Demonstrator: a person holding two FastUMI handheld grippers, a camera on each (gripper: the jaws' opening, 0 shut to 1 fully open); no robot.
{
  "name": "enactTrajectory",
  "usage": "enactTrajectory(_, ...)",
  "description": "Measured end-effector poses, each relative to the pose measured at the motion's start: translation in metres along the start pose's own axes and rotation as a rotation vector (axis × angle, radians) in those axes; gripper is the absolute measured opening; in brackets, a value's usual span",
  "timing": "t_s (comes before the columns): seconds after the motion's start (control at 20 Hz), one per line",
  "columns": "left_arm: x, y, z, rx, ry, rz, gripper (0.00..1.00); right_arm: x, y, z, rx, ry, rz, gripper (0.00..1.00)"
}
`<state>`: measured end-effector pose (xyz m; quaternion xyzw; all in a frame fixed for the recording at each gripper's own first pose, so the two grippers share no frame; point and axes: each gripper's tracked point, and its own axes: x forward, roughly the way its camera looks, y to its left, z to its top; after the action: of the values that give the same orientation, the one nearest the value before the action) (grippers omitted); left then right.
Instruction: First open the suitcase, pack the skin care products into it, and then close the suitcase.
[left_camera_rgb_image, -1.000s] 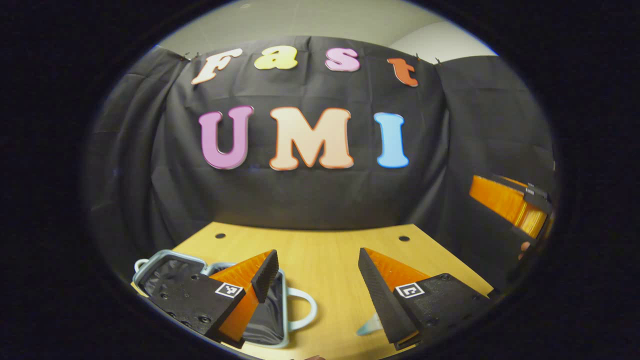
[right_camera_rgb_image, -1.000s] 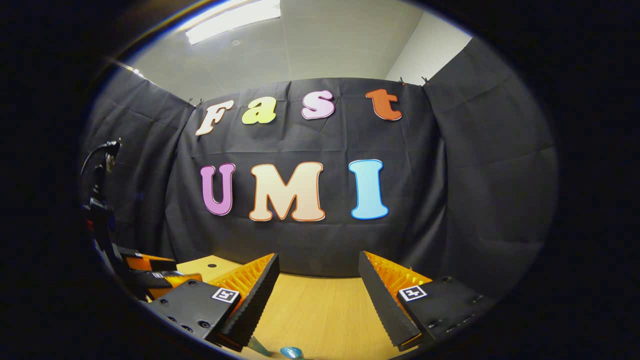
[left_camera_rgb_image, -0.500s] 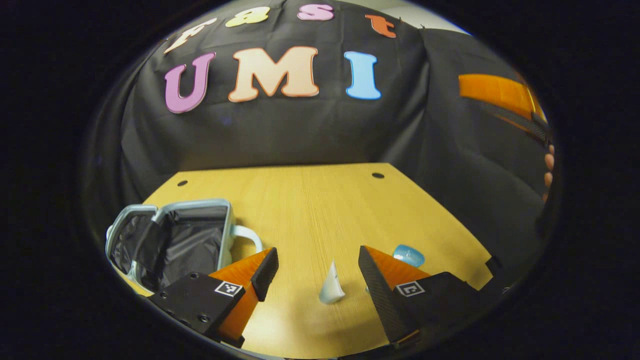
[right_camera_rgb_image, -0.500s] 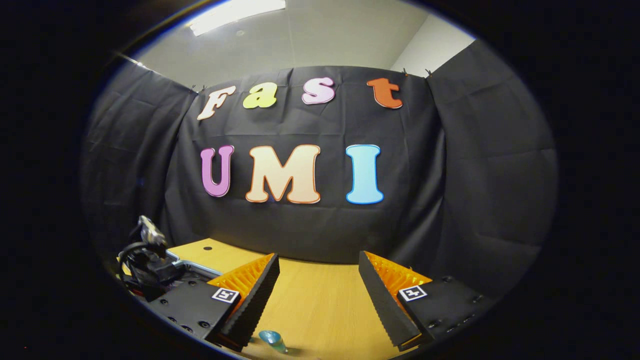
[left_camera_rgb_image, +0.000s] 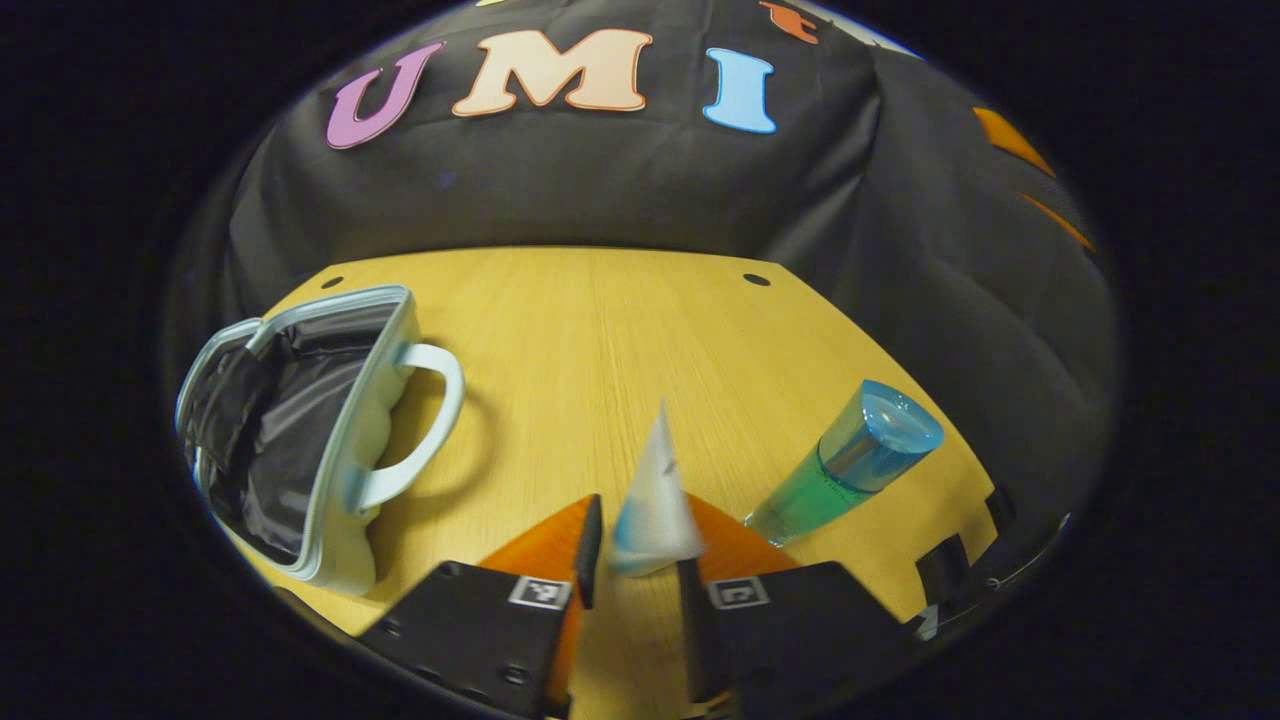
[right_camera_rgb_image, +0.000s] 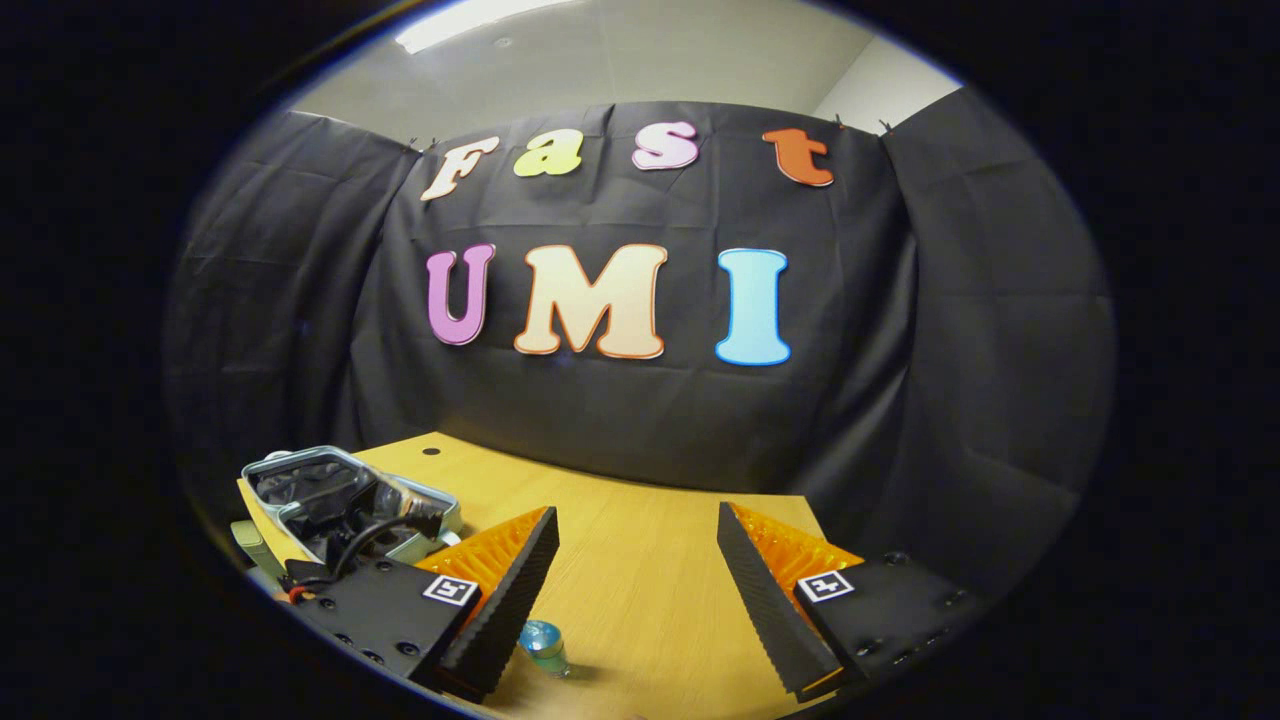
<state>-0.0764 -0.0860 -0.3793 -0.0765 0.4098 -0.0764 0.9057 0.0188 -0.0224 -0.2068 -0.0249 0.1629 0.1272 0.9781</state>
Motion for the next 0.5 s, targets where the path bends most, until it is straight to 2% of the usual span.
enactTrajectory(0.05, 0.001, 0.000, 0.004, -0.012, -0.010, -0.013, 0.29, 0.002, 0.006, -0.007, -0.001, 0.011, 0.017, 1.00)
enactTrajectory(0.1, 0.000, 0.000, 0.009, -0.028, -0.017, -0.023, 0.22, 0.003, 0.011, -0.015, -0.004, 0.021, 0.035, 1.00)
enactTrajectory(0.2, -0.007, 0.007, 0.021, -0.028, -0.027, -0.007, 0.19, 0.007, 0.023, -0.034, -0.020, 0.045, 0.067, 1.00)
enactTrajectory(0.5, -0.056, 0.025, 0.067, 0.000, -0.078, 0.048, 0.18, 0.019, 0.051, -0.113, 0.000, 0.190, 0.141, 1.00)
